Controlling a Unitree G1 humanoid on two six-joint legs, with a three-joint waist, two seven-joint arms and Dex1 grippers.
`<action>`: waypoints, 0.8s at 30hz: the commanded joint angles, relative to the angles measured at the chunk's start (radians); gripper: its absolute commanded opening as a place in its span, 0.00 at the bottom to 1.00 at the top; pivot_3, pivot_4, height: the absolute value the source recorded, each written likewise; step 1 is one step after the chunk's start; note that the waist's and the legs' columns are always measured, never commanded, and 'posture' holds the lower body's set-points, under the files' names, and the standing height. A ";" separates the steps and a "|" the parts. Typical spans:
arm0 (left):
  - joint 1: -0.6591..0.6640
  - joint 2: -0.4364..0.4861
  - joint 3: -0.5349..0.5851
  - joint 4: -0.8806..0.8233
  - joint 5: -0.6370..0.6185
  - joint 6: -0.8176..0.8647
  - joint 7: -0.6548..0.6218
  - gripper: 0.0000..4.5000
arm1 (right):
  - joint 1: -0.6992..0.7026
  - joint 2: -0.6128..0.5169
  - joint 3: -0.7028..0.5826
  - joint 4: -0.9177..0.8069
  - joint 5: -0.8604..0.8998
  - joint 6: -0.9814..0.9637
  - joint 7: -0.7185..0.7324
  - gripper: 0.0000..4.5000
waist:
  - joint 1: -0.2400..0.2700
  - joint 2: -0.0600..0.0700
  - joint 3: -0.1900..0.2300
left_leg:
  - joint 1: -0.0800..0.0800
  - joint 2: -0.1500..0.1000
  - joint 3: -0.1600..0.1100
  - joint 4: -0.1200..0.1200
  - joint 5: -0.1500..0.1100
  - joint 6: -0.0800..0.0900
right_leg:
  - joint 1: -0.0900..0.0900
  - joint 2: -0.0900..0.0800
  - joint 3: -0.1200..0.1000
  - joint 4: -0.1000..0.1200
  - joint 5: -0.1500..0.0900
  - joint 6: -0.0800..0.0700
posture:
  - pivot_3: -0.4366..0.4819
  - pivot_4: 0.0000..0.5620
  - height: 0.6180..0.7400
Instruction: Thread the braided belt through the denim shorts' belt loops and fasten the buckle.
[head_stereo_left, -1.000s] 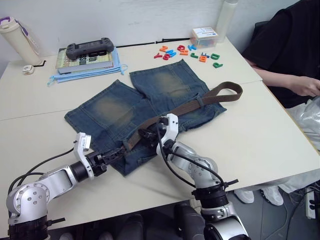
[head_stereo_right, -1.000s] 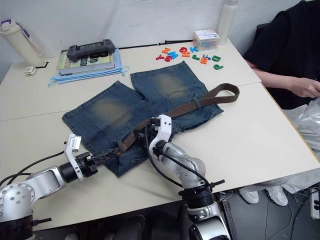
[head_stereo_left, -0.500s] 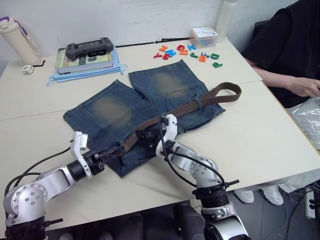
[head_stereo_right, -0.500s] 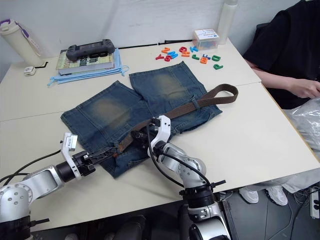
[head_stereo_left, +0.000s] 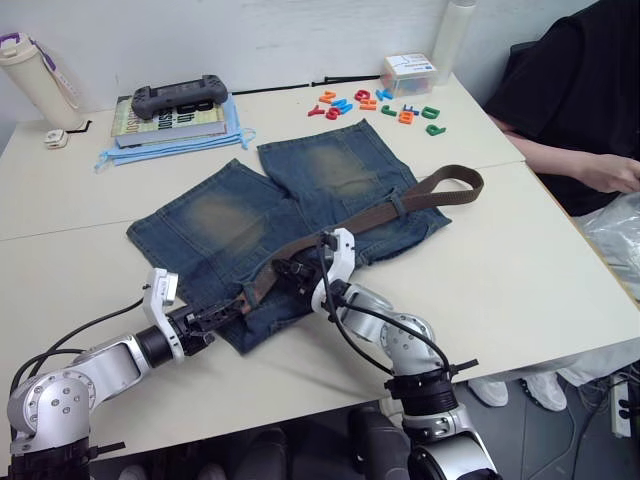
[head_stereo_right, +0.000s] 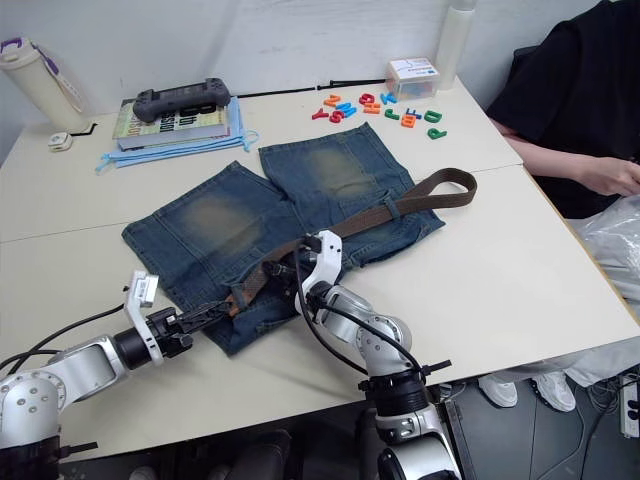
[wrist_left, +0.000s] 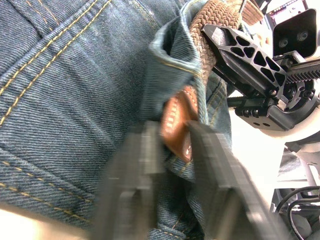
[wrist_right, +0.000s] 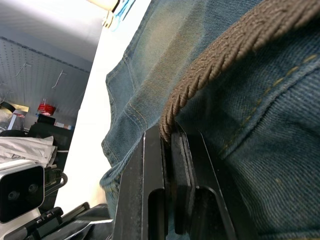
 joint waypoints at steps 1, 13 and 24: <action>0.002 0.008 0.004 -0.027 -0.026 -0.007 -0.020 0.02 | -0.064 0.147 0.019 -0.006 0.024 0.004 0.008 0.00 | 0.000 0.000 0.000 | 0.000 0.000 0.000 0.000 0.000 0.000 | 0.000 0.000 0.000 0.000 0.000 0.000 | 0.48 0.27 1.00; -0.003 0.009 -0.011 -0.005 -0.005 -0.020 -0.028 0.00 | -0.068 0.111 0.029 -0.064 0.018 0.026 0.003 0.25 | 0.000 0.000 0.000 | 0.000 0.000 0.000 0.000 0.000 0.000 | 0.000 0.000 0.000 0.000 0.000 0.000 | 0.48 0.27 1.00; -0.001 -0.003 -0.014 0.011 -0.004 -0.037 -0.034 0.00 | 0.031 -0.124 -0.078 -0.396 0.176 0.274 -0.120 0.99 | 0.006 0.000 0.000 | -0.002 0.000 -0.001 0.000 0.000 0.000 | -0.001 -0.001 0.000 -0.001 0.000 0.000 | 0.48 0.27 1.00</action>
